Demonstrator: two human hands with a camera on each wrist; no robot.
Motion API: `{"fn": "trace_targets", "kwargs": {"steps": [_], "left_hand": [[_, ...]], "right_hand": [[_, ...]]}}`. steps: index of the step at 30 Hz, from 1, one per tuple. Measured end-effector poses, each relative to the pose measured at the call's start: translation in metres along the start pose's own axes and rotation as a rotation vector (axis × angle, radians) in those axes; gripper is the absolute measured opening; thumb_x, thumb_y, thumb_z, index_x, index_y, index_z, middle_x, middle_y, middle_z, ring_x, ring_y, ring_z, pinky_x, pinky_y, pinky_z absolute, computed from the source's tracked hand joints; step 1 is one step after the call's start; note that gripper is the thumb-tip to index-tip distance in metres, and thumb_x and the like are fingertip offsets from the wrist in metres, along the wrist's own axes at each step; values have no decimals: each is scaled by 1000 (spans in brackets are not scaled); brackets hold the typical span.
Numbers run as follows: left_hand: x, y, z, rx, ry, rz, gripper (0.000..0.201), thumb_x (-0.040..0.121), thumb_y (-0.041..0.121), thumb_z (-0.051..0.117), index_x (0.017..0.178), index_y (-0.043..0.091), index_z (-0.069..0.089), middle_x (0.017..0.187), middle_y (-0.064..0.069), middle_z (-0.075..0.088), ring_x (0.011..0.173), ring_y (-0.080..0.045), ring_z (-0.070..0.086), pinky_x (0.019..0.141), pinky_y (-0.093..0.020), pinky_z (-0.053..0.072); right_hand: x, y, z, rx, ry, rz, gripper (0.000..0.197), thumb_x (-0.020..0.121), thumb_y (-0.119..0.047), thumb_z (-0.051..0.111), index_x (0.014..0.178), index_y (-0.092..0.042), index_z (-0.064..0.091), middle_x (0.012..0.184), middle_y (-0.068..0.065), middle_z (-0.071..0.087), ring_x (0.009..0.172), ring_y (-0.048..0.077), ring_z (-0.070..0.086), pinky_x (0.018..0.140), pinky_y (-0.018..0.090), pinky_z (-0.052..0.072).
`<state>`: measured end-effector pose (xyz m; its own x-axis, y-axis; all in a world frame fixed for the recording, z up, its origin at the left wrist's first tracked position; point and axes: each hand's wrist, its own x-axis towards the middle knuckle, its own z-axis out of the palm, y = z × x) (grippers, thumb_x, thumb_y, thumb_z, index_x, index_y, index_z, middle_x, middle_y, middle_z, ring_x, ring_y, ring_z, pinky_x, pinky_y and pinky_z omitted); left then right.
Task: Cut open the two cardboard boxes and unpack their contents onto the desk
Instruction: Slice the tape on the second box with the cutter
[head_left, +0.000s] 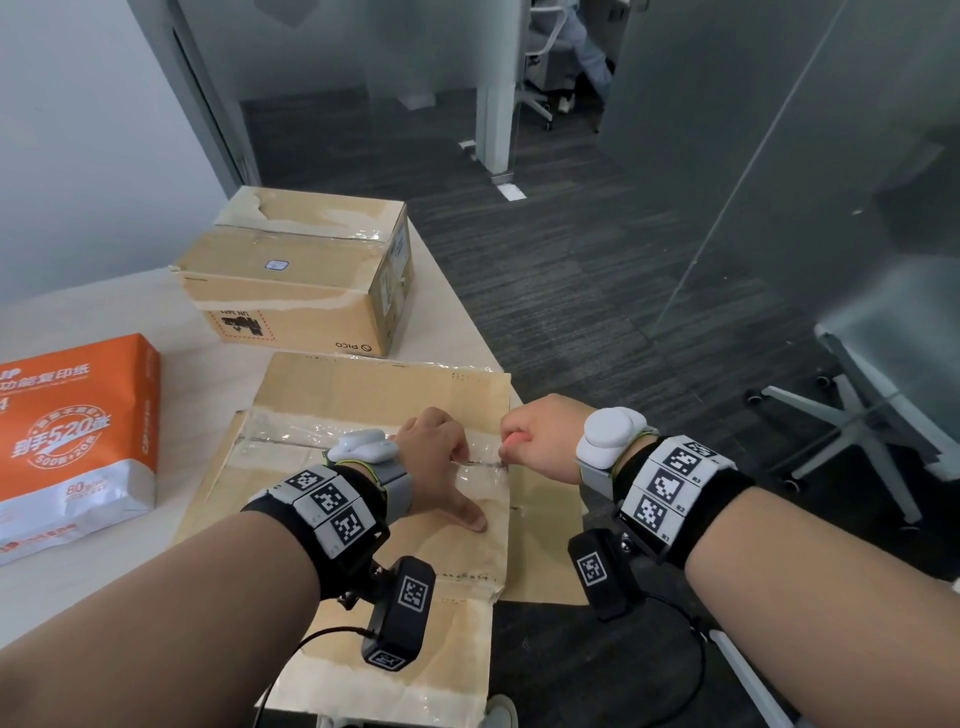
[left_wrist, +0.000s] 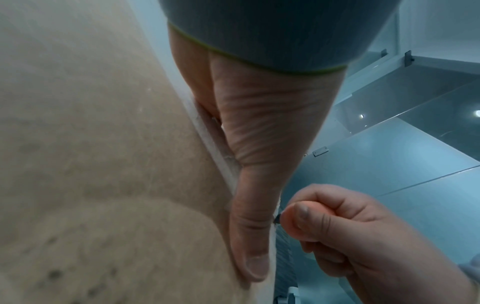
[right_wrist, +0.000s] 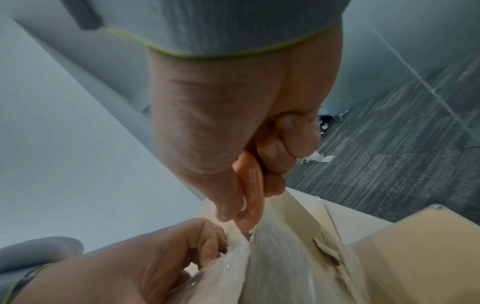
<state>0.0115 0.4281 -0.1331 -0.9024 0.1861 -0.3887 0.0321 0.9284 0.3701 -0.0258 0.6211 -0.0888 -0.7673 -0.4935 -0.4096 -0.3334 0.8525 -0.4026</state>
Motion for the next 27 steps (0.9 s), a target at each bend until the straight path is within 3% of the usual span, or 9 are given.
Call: {"fn": "trace_targets", "kwargs": {"steps": [5, 8, 11, 14, 19, 24, 27], "left_hand": [[-3, 5, -6, 46, -14, 12, 72, 48, 61, 92, 100, 34, 51, 119, 11, 40, 110, -15, 42, 89, -33, 45], [-6, 8, -8, 56, -26, 17, 71, 51, 60, 92, 109, 41, 55, 122, 11, 41, 113, -16, 41, 94, -36, 43], [-7, 13, -12, 72, -45, 18, 69, 55, 59, 91, 115, 45, 57, 124, 11, 41, 113, -16, 39, 92, -36, 40], [-8, 16, -15, 91, -72, -7, 69, 59, 57, 90, 117, 42, 57, 121, 10, 44, 114, -18, 43, 94, -38, 43], [-8, 19, -19, 130, -112, -39, 63, 67, 47, 89, 120, 33, 57, 123, 9, 52, 114, -19, 48, 92, -37, 43], [-3, 28, -20, 131, -173, -64, 59, 69, 44, 88, 117, 29, 57, 123, 5, 61, 110, -21, 59, 97, -41, 51], [1, 30, -23, 53, -217, -97, 53, 75, 39, 84, 122, 29, 61, 122, 4, 62, 110, -21, 60, 97, -36, 51]], "right_hand": [[-6, 13, 16, 234, 119, 39, 19, 92, -38, 56, 84, -25, 67, 81, -1, 66, 76, 20, 62, 70, 38, 51], [-7, 16, 27, 425, 188, 76, 18, 90, -40, 63, 85, -24, 69, 82, -2, 69, 71, 13, 59, 69, 34, 49], [-10, 18, 41, 611, 242, 101, 21, 90, -40, 63, 87, -20, 68, 80, 3, 67, 69, 13, 58, 64, 34, 49], [-13, 22, 54, 785, 265, 147, 22, 90, -38, 64, 86, -17, 68, 91, 8, 71, 78, 22, 67, 63, 35, 57], [-17, 24, 68, 1103, 249, 161, 17, 100, -26, 60, 88, -16, 68, 105, 8, 73, 100, 20, 72, 69, 38, 63], [-18, 19, 74, 1355, 232, 199, 15, 100, -23, 60, 98, -9, 63, 103, 7, 68, 90, 19, 72, 72, 41, 63], [-16, 17, 78, 1430, 234, 231, 15, 101, -21, 59, 103, -7, 63, 112, 12, 70, 90, 23, 72, 74, 42, 63]]}}
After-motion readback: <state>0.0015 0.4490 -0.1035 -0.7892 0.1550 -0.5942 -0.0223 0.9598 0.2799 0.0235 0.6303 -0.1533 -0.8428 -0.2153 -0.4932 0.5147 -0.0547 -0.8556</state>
